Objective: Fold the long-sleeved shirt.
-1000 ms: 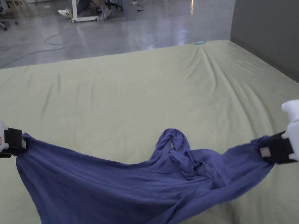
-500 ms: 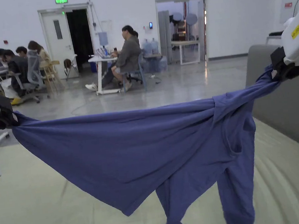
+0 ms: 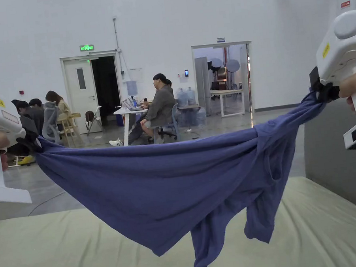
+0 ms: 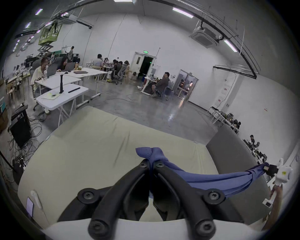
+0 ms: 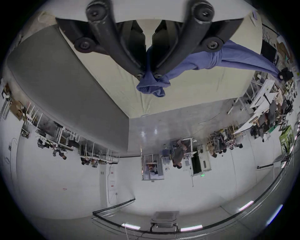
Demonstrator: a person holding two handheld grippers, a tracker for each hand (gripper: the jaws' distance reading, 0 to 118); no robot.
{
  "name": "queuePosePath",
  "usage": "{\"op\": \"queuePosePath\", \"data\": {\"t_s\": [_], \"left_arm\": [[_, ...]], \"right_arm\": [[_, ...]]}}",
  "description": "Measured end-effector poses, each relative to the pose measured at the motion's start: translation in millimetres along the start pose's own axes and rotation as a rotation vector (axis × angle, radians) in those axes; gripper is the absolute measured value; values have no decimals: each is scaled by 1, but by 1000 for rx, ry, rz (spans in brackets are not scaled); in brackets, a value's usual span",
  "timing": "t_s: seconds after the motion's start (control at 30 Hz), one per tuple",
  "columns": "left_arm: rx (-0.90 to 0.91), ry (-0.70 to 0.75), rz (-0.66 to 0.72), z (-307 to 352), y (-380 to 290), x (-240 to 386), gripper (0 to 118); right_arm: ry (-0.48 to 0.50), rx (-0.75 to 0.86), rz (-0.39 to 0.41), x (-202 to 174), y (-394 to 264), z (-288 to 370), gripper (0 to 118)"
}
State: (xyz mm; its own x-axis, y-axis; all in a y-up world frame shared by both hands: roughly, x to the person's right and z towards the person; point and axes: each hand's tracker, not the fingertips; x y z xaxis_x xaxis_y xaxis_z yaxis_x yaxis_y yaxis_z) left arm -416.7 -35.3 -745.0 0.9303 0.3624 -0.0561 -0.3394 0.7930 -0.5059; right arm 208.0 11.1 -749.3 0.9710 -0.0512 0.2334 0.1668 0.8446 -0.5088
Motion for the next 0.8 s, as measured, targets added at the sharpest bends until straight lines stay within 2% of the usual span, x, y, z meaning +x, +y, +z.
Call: {"op": "queuePosePath", "data": {"t_s": [0.2,0.37,0.5,0.63,0.73,0.8], "left_arm": [[-138,45,8,-53,-65,-34,0],[-357,102,41,-111,-160,-84,0],[-517,148,8,-134,-245,-117,0],[-607,140,42,-125,-308,-147,0],[-641,134,58,-99,-340,-168,0],[-662,127,55,-76,-359,-178,0]], "right_arm": [[14,-148,52,5,-81,-69,0],[39,-341,16,20,-199,-142,0],[40,-516,52,37,-306,-185,0],[71,-590,48,60,-391,-172,0],[77,-621,165,82,-445,-141,0],[110,-619,178,98,-474,-111,0]]}}
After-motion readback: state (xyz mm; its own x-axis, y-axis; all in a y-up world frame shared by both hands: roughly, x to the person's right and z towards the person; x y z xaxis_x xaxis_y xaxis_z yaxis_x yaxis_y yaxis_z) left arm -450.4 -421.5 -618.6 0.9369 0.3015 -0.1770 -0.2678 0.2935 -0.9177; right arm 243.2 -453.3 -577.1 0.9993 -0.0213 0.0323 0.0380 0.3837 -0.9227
